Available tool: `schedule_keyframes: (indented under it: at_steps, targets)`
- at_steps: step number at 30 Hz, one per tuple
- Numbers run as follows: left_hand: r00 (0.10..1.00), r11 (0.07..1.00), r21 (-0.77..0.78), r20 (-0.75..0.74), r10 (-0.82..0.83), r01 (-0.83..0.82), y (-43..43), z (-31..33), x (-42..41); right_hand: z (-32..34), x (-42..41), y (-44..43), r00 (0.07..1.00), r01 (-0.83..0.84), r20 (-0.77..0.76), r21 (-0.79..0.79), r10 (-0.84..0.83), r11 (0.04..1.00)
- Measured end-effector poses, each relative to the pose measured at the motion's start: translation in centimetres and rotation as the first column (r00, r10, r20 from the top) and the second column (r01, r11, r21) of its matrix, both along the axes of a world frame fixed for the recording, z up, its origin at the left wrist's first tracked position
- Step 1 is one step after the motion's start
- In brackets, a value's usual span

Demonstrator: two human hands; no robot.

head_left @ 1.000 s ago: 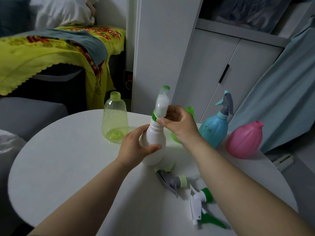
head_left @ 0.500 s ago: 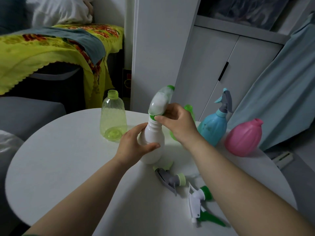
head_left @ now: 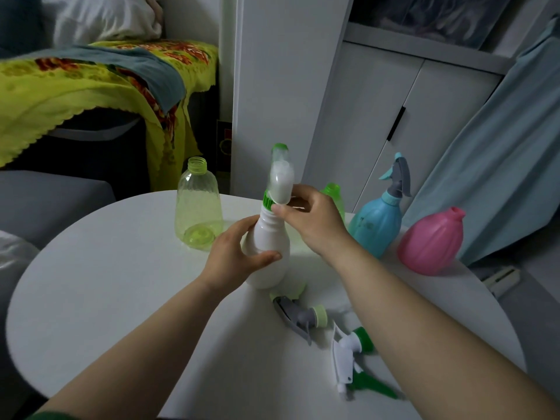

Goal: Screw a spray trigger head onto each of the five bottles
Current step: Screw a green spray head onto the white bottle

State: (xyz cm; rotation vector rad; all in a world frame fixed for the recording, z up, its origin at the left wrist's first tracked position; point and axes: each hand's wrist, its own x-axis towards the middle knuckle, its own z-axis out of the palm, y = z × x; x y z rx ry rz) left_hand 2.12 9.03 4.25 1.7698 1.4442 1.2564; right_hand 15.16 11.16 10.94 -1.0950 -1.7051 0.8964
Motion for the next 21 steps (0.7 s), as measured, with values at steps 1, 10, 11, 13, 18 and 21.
schedule_keyframes:
  at_steps: [1,10,11,13,18,21]
  targets:
    - [1.000,1.000,0.003,0.000,-0.002,0.002,0.0,0.0,0.0,-0.1,-0.2,0.1,0.999,0.037,-0.020,0.002,-0.036,0.999]
    - [0.998,0.997,-0.032,-0.006,-0.064,0.063,0.4,0.3,-0.6,-0.5,-0.1,0.1,0.994,-0.099,-0.046,-0.045,0.097,0.994]
    - [0.997,0.996,-0.043,-0.009,-0.073,0.073,0.5,0.4,-0.7,-0.3,0.2,0.1,0.987,-0.152,-0.052,-0.051,0.150,0.987]
    - [0.997,0.995,-0.052,-0.003,-0.081,0.080,0.5,0.4,-0.7,0.1,0.5,0.4,0.974,-0.196,-0.133,-0.076,0.185,0.978]
    - [0.998,0.998,-0.032,0.024,-0.059,0.060,0.3,0.1,-0.3,-0.3,-0.4,0.6,0.991,-0.060,-0.124,-0.021,0.057,0.998]
    - [0.997,0.997,-0.038,0.027,-0.066,0.067,0.4,0.1,-0.3,-0.6,-0.5,0.5,0.999,0.025,-0.043,0.015,-0.025,1.000]
